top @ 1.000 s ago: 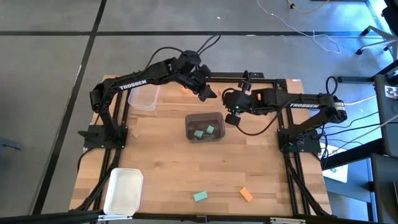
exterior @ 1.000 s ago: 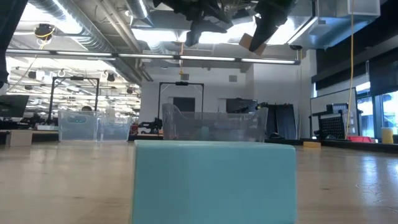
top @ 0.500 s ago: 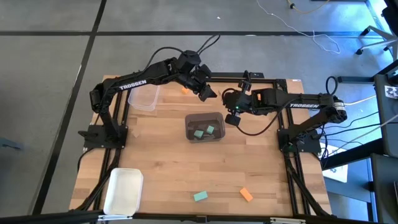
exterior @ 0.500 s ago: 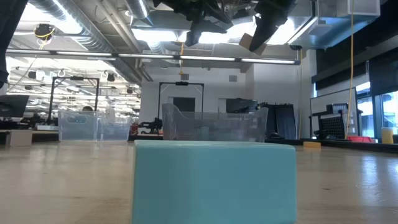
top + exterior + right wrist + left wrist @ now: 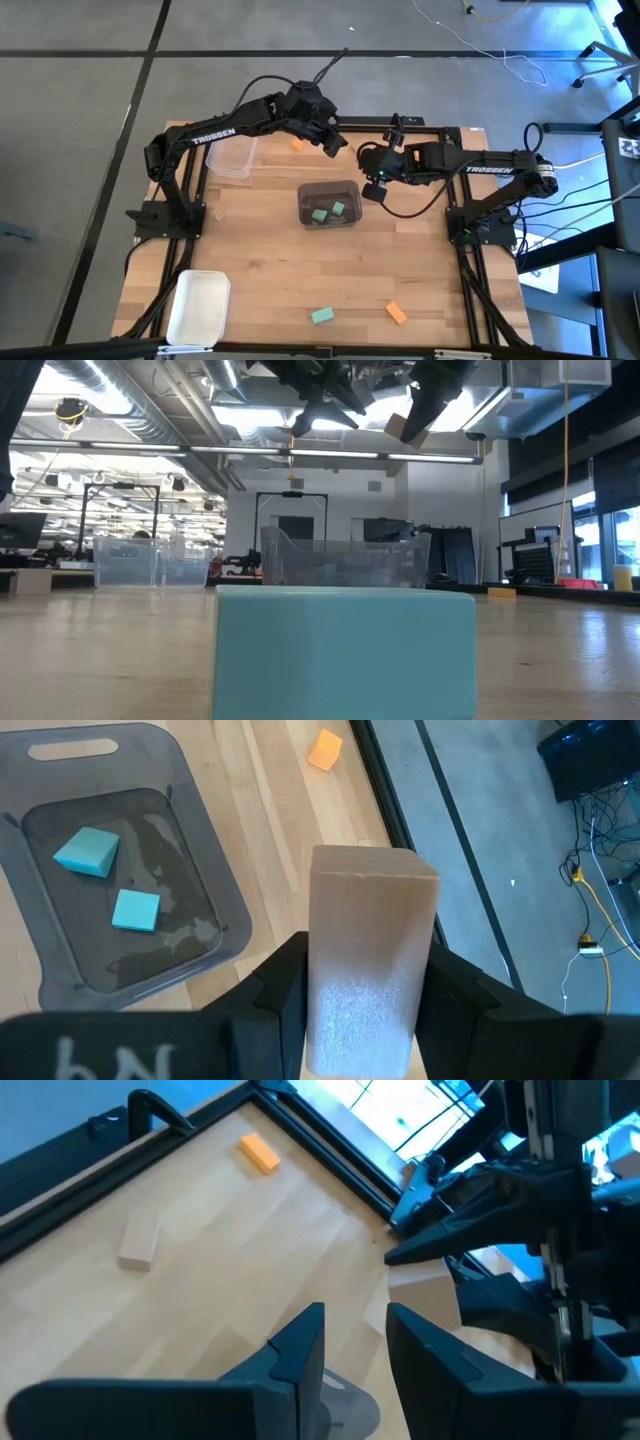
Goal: Sort & place blocks by color
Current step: Put the bottom right brown block into the white bin
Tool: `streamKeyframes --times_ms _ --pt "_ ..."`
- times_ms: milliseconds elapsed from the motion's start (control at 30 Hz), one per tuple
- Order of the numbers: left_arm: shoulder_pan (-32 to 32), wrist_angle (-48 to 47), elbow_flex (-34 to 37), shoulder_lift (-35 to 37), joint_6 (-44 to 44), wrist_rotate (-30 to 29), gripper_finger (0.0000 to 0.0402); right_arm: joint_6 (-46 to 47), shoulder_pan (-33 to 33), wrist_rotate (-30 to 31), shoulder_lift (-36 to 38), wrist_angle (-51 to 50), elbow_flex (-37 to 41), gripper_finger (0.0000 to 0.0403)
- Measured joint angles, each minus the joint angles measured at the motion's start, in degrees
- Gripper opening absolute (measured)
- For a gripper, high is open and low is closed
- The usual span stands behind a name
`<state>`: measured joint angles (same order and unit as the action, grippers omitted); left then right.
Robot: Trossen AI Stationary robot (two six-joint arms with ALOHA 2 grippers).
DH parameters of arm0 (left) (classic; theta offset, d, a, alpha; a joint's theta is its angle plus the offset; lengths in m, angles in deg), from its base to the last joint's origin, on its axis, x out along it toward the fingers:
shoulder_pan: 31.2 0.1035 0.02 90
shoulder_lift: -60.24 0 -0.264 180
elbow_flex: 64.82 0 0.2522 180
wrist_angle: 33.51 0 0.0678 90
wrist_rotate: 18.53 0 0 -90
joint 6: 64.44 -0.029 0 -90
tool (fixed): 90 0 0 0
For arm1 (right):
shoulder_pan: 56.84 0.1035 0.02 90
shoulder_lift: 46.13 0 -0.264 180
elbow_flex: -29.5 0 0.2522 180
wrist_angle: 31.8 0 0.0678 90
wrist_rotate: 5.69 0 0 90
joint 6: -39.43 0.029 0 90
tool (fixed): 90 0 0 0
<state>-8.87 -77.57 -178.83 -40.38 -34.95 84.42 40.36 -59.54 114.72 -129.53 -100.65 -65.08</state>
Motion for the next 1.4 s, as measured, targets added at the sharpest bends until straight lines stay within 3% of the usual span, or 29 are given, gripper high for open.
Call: streamKeyframes --times_ms 1067,1167,1400 --pt "-0.76 0.57 0.0 0.02 3.46 0.07 0.0102 -1.42 0.0 -2.04 0.02 -0.01 0.02 0.013" --pt "-0.76 -0.15 0.0 0.02 3.39 2.13 0.0102 -2.4 0.0 -2.07 0.02 -0.01 0.02 0.013" --pt "-1.48 -0.78 0.0 0.02 -5.88 3.0 0.0102 -4.61 -0.02 -2.09 0.02 -0.01 0.02 0.013"
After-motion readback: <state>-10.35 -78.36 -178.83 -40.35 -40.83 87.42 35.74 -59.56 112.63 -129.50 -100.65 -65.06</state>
